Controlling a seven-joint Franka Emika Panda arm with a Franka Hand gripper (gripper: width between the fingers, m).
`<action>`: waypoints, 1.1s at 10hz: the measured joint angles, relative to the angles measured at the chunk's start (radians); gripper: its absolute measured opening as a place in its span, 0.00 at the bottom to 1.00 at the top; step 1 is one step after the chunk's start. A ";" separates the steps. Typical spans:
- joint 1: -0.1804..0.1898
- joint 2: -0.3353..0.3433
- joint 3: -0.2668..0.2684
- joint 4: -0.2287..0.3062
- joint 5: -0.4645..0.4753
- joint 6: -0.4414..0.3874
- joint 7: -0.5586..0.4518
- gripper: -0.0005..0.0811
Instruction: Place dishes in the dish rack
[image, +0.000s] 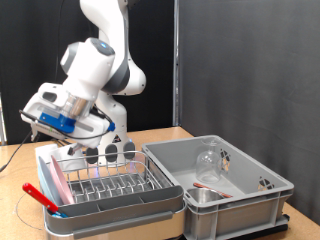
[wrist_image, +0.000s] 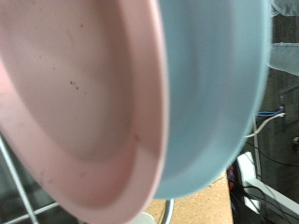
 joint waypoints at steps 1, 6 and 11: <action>0.000 -0.023 -0.005 0.002 0.048 0.000 -0.033 1.00; 0.016 -0.059 -0.005 -0.007 0.180 0.056 -0.154 1.00; 0.135 -0.113 -0.024 -0.045 0.364 0.148 -0.550 1.00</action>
